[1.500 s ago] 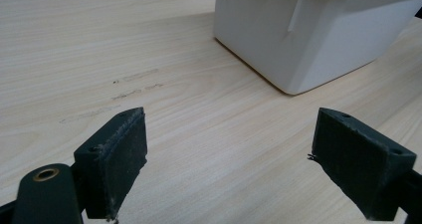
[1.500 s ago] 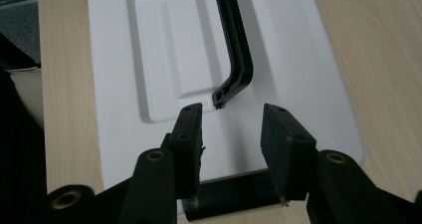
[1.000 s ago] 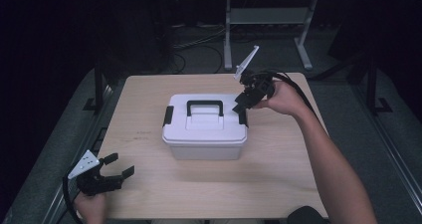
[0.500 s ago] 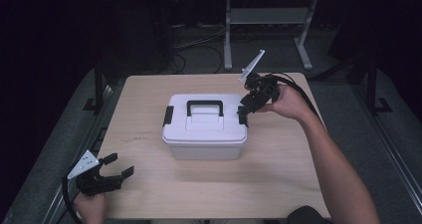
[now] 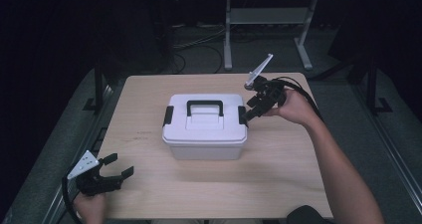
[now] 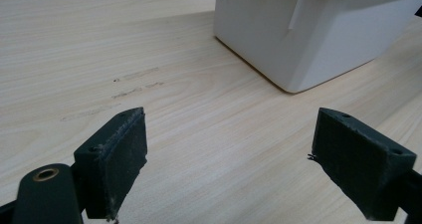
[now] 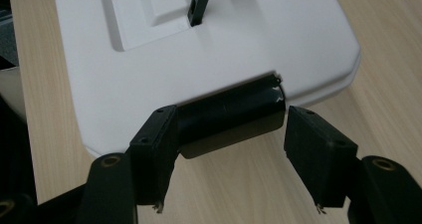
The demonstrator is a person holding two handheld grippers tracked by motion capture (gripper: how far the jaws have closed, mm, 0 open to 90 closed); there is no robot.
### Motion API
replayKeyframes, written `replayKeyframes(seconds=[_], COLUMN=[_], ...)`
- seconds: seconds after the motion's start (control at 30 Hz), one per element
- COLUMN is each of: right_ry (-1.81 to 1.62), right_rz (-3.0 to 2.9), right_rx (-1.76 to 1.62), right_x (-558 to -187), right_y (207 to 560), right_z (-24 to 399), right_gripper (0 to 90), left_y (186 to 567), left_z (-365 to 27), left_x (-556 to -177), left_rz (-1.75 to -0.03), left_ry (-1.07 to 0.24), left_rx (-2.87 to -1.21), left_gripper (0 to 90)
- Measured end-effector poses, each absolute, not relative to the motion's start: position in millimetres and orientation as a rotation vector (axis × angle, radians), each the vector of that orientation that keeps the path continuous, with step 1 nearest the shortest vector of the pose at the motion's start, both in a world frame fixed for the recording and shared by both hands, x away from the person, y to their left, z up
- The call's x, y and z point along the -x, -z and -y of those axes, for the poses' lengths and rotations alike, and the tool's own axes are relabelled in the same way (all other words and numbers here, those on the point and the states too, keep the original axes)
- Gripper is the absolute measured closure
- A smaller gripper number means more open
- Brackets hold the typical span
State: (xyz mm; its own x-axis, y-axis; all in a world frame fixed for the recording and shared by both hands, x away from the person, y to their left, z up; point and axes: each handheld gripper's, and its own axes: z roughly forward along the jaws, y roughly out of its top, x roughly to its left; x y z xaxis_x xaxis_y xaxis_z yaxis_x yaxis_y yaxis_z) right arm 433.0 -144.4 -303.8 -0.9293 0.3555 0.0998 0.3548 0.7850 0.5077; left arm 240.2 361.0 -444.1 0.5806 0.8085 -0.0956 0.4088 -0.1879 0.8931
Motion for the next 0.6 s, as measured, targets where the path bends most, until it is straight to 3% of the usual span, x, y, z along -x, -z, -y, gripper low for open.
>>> replayKeyframes(seconds=[0.6], right_ry=[-0.853], right_rz=[-2.972], right_rx=[-0.665], right_x=[-426], right_y=[321], right_z=[163], right_gripper=[34.6], left_y=[444], left_z=[-361], left_x=[-240], left_rz=[-0.996], left_ry=[-0.501], left_rx=[-1.802], left_gripper=[13.4])
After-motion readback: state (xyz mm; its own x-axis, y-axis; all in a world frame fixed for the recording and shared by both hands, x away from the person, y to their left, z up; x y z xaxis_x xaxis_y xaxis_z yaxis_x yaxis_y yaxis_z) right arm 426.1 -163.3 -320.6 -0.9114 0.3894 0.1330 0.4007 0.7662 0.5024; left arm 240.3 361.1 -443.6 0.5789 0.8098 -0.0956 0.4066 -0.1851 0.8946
